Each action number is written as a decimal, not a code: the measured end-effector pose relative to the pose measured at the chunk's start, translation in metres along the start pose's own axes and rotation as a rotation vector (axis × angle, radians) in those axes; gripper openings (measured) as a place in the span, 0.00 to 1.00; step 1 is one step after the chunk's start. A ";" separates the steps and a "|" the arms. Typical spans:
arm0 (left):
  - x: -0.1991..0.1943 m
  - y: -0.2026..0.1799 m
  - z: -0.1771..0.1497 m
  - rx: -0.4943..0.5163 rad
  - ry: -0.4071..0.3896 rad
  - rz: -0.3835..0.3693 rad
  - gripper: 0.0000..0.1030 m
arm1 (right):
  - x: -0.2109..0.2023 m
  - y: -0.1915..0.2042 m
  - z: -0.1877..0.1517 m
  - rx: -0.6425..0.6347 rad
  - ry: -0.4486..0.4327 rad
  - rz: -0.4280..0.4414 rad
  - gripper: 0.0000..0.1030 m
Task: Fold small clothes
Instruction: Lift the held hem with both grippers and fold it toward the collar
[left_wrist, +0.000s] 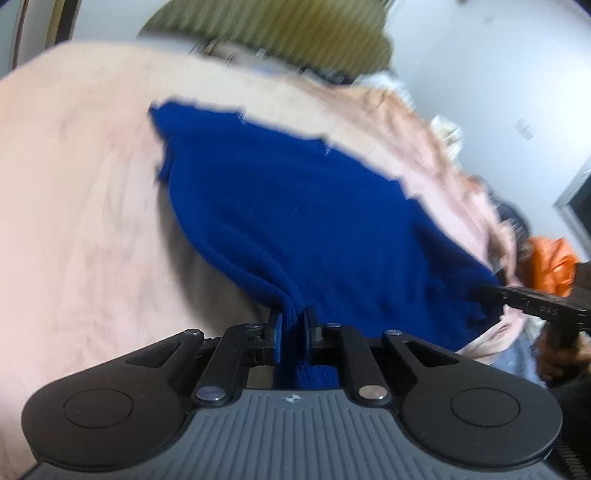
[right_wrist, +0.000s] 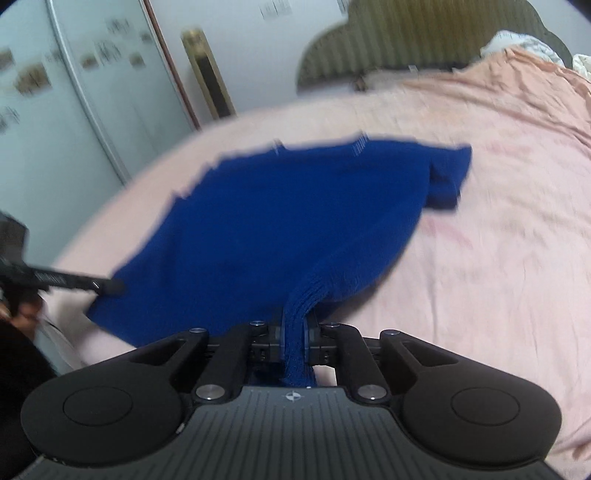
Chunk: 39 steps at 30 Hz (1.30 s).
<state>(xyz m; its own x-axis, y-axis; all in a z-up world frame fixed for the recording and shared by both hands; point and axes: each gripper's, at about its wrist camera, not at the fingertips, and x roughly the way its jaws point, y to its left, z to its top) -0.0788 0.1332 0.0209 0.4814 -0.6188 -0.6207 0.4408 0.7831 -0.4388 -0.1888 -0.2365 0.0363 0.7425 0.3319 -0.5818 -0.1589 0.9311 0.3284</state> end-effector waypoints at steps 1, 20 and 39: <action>-0.012 -0.002 0.002 0.004 -0.031 -0.022 0.11 | -0.010 -0.001 0.004 0.001 -0.022 0.022 0.12; -0.043 -0.009 0.050 0.000 -0.193 -0.042 0.11 | -0.055 -0.023 0.035 0.039 -0.170 0.210 0.12; 0.059 -0.007 0.153 -0.045 -0.154 0.188 0.11 | 0.064 -0.097 0.093 0.386 -0.266 0.073 0.12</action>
<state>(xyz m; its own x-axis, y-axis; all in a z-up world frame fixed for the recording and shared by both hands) 0.0627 0.0817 0.0867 0.6632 -0.4612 -0.5894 0.2996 0.8853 -0.3557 -0.0653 -0.3191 0.0360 0.8873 0.2974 -0.3524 -0.0009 0.7654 0.6436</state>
